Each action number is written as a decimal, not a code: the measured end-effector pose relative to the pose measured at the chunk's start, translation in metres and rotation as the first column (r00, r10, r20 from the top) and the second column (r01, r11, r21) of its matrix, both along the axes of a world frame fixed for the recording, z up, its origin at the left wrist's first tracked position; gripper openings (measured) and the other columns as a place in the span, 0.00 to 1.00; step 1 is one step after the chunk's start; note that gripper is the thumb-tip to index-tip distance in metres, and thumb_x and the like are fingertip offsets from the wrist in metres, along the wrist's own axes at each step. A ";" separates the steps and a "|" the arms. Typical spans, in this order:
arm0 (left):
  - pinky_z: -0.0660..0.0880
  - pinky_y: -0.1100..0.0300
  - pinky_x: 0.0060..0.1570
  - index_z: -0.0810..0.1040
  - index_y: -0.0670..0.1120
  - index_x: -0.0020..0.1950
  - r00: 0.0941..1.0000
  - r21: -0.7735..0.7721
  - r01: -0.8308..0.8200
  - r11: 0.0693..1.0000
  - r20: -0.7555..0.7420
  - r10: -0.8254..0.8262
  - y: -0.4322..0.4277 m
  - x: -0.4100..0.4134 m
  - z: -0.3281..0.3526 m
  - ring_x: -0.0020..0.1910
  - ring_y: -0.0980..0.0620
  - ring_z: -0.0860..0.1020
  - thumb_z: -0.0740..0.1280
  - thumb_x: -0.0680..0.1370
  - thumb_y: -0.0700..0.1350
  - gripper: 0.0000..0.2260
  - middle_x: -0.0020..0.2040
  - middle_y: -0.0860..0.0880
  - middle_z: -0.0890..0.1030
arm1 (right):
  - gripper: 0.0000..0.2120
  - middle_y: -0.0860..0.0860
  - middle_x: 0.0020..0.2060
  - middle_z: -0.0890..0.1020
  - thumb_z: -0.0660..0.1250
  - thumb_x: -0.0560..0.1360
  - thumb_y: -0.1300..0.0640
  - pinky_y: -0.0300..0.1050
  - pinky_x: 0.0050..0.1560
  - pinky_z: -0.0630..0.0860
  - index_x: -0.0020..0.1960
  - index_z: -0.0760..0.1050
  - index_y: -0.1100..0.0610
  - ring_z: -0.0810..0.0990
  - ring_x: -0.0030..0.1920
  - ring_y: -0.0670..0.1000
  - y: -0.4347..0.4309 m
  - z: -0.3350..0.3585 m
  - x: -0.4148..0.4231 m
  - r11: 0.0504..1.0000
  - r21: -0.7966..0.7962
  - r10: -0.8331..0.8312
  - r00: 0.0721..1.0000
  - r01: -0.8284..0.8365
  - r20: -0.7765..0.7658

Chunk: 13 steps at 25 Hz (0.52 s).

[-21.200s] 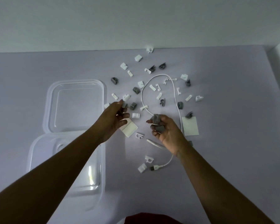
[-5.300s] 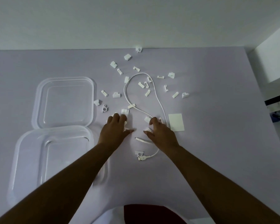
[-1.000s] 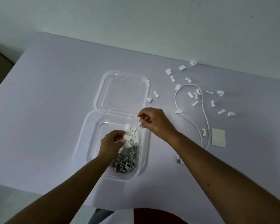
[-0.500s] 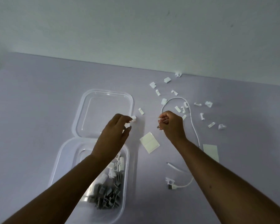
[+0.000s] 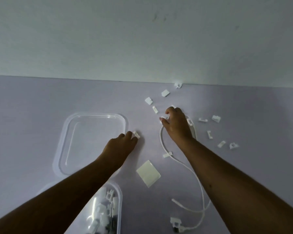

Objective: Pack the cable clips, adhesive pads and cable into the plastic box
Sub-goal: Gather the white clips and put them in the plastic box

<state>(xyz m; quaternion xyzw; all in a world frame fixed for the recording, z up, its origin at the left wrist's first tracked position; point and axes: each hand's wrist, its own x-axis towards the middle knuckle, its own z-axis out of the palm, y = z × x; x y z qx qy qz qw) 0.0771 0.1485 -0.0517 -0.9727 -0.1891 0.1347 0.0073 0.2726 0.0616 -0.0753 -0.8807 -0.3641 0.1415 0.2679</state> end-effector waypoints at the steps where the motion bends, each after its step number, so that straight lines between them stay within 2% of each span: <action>1: 0.75 0.59 0.31 0.73 0.42 0.63 1.000 -0.002 0.013 1.000 0.003 -0.013 0.003 0.002 -0.001 0.42 0.47 0.79 0.71 0.71 0.33 0.22 0.54 0.43 0.76 | 0.14 0.61 0.54 0.76 0.67 0.77 0.54 0.48 0.50 0.75 0.57 0.73 0.62 0.78 0.52 0.59 0.005 -0.004 0.001 0.999 -0.047 0.020 0.999 -0.018 0.044; 3: 0.73 0.59 0.32 0.71 0.43 0.65 0.999 -0.015 0.048 0.999 -0.025 -0.048 0.009 0.006 -0.005 0.45 0.47 0.79 0.68 0.75 0.37 0.19 0.55 0.45 0.76 | 0.14 0.59 0.55 0.76 0.64 0.78 0.53 0.49 0.50 0.76 0.58 0.72 0.61 0.77 0.55 0.59 0.013 -0.011 0.003 0.988 -0.144 0.087 0.981 -0.061 0.176; 6: 0.72 0.59 0.29 0.76 0.46 0.58 0.992 -0.065 0.051 0.997 0.116 -0.043 0.019 0.018 -0.001 0.44 0.50 0.79 0.67 0.78 0.47 0.10 0.50 0.49 0.78 | 0.11 0.57 0.56 0.77 0.59 0.80 0.56 0.49 0.52 0.75 0.61 0.71 0.59 0.75 0.56 0.57 0.016 -0.020 0.003 0.949 -0.251 0.270 0.904 -0.192 0.331; 8: 0.69 0.63 0.36 0.74 0.46 0.55 0.962 -0.289 -0.032 0.957 0.252 0.108 0.028 0.033 -0.004 0.44 0.53 0.77 0.61 0.81 0.50 0.09 0.51 0.50 0.75 | 0.11 0.56 0.55 0.77 0.56 0.82 0.58 0.48 0.53 0.74 0.62 0.70 0.58 0.75 0.55 0.56 0.015 -0.027 0.002 0.909 -0.315 0.380 0.851 -0.272 0.361; 9: 0.69 0.63 0.39 0.75 0.45 0.53 0.920 -0.438 -0.086 0.895 0.310 0.240 0.031 0.042 -0.008 0.43 0.53 0.76 0.61 0.81 0.49 0.09 0.50 0.49 0.74 | 0.11 0.56 0.54 0.77 0.56 0.82 0.58 0.47 0.53 0.74 0.62 0.70 0.59 0.75 0.54 0.55 0.014 -0.030 0.002 0.901 -0.303 0.410 0.842 -0.312 0.350; 10: 0.71 0.62 0.41 0.76 0.43 0.50 0.837 -0.612 -0.146 0.777 0.342 0.427 0.035 0.052 -0.010 0.42 0.51 0.76 0.61 0.81 0.47 0.09 0.49 0.48 0.74 | 0.09 0.56 0.51 0.77 0.58 0.81 0.58 0.46 0.52 0.74 0.59 0.72 0.59 0.75 0.52 0.54 0.013 -0.031 0.003 0.922 -0.210 0.379 0.873 -0.327 0.307; 11: 0.75 0.60 0.42 0.76 0.41 0.48 0.688 -0.800 -0.183 0.572 0.311 0.656 0.042 0.062 -0.011 0.44 0.49 0.78 0.62 0.80 0.46 0.08 0.49 0.45 0.76 | 0.08 0.56 0.48 0.78 0.61 0.80 0.58 0.45 0.50 0.74 0.55 0.75 0.60 0.76 0.49 0.54 0.013 -0.030 0.005 0.962 -0.031 0.272 0.939 -0.271 0.210; 12: 0.79 0.58 0.44 0.76 0.40 0.48 0.508 -0.942 -0.151 0.300 0.186 0.841 0.048 0.071 -0.011 0.46 0.46 0.81 0.63 0.80 0.45 0.08 0.49 0.42 0.79 | 0.06 0.56 0.45 0.80 0.64 0.78 0.60 0.44 0.48 0.74 0.50 0.77 0.61 0.76 0.47 0.53 0.014 -0.028 0.007 0.979 0.166 0.113 0.992 -0.120 0.050; 13: 0.81 0.57 0.46 0.77 0.40 0.47 0.353 -0.998 -0.049 0.043 0.023 0.935 0.053 0.079 -0.012 0.48 0.45 0.82 0.64 0.80 0.44 0.08 0.49 0.41 0.81 | 0.04 0.56 0.43 0.81 0.66 0.77 0.61 0.43 0.46 0.74 0.47 0.79 0.61 0.77 0.45 0.53 0.016 -0.026 0.011 0.947 0.308 -0.045 0.987 0.090 -0.152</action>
